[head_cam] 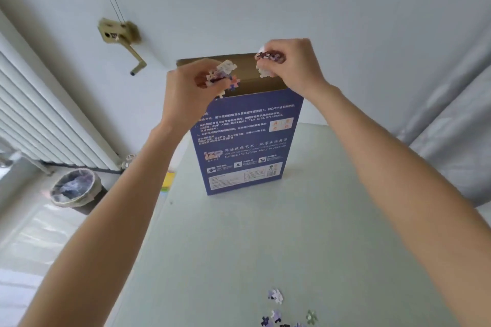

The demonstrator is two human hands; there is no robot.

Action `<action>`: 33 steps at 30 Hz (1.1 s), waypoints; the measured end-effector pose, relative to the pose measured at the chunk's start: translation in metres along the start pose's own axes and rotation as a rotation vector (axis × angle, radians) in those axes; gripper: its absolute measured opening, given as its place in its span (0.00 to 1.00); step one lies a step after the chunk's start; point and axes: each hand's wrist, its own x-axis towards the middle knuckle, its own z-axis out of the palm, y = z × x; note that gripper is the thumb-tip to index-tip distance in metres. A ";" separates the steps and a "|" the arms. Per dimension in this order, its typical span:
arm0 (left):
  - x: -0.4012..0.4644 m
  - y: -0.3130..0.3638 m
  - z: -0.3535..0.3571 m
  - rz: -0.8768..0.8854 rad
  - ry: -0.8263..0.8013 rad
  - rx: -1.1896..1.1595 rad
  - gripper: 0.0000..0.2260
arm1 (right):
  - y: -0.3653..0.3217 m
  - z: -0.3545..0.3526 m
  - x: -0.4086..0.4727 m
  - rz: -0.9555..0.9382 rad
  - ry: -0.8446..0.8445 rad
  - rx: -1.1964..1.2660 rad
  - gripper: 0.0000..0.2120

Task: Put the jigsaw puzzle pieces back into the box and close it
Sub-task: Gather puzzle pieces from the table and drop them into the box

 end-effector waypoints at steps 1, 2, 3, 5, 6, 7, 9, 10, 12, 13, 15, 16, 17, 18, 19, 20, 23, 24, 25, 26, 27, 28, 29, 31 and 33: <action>0.011 -0.003 0.001 0.012 0.011 0.029 0.06 | 0.002 0.005 0.009 -0.022 -0.074 -0.071 0.07; 0.019 -0.007 0.003 0.020 0.010 0.064 0.07 | 0.005 0.009 0.013 -0.040 -0.169 -0.131 0.07; 0.028 -0.010 0.005 0.032 0.005 0.103 0.07 | 0.008 0.013 0.019 -0.049 -0.264 -0.186 0.08; 0.040 -0.017 0.009 0.054 -0.022 0.185 0.08 | 0.012 0.018 0.024 -0.050 -0.407 -0.280 0.09; 0.045 -0.020 0.012 0.059 -0.038 0.216 0.08 | 0.014 0.019 0.027 -0.046 -0.447 -0.302 0.10; 0.049 -0.022 0.014 0.059 -0.057 0.247 0.08 | 0.017 0.020 0.028 -0.042 -0.471 -0.315 0.10; 0.056 -0.025 0.017 0.056 -0.116 0.312 0.08 | 0.020 0.020 0.030 -0.019 -0.499 -0.319 0.11; 0.059 -0.027 0.018 0.050 -0.157 0.347 0.08 | 0.022 0.019 0.030 -0.001 -0.513 -0.314 0.10; 0.064 -0.028 0.020 0.026 -0.247 0.409 0.08 | 0.025 0.019 0.029 0.029 -0.520 -0.309 0.09; 0.065 -0.028 0.022 0.014 -0.280 0.434 0.08 | 0.027 0.019 0.028 0.040 -0.514 -0.308 0.09; 0.065 -0.028 0.023 0.008 -0.318 0.482 0.08 | 0.030 0.019 0.026 0.051 -0.491 -0.313 0.08; 0.065 -0.029 0.024 0.008 -0.334 0.499 0.08 | 0.031 0.019 0.025 0.058 -0.476 -0.320 0.09; 0.065 -0.029 0.024 0.009 -0.351 0.517 0.08 | 0.032 0.020 0.023 0.067 -0.459 -0.324 0.09; 0.065 -0.030 0.024 0.008 -0.371 0.541 0.09 | 0.033 0.021 0.022 0.075 -0.443 -0.320 0.09; 0.065 -0.031 0.024 0.013 -0.388 0.573 0.10 | 0.034 0.022 0.021 0.079 -0.428 -0.311 0.09; 0.064 -0.032 0.024 0.018 -0.398 0.608 0.11 | 0.035 0.022 0.020 0.077 -0.414 -0.301 0.08; 0.061 -0.034 0.022 0.015 -0.386 0.647 0.11 | 0.032 0.024 0.017 0.069 -0.372 -0.283 0.08; 0.061 -0.035 0.022 0.012 -0.376 0.628 0.11 | 0.030 0.023 0.016 0.065 -0.350 -0.278 0.08; 0.060 -0.036 0.022 0.007 -0.365 0.602 0.10 | 0.027 0.023 0.015 0.057 -0.327 -0.272 0.09; 0.060 -0.037 0.022 0.004 -0.360 0.574 0.09 | 0.024 0.022 0.013 0.048 -0.306 -0.267 0.09; 0.061 -0.038 0.021 0.010 -0.359 0.547 0.08 | 0.022 0.023 0.011 0.038 -0.290 -0.267 0.09; 0.062 -0.039 0.020 0.022 -0.360 0.521 0.08 | 0.020 0.023 0.010 0.033 -0.281 -0.273 0.09; 0.062 -0.038 0.019 0.034 -0.360 0.500 0.09 | 0.018 0.023 0.008 0.032 -0.281 -0.282 0.09; 0.063 -0.037 0.019 0.047 -0.362 0.472 0.12 | 0.016 0.025 0.005 0.040 -0.292 -0.298 0.09; 0.063 -0.037 0.020 0.039 -0.363 0.443 0.12 | 0.016 0.026 0.002 0.056 -0.294 -0.299 0.09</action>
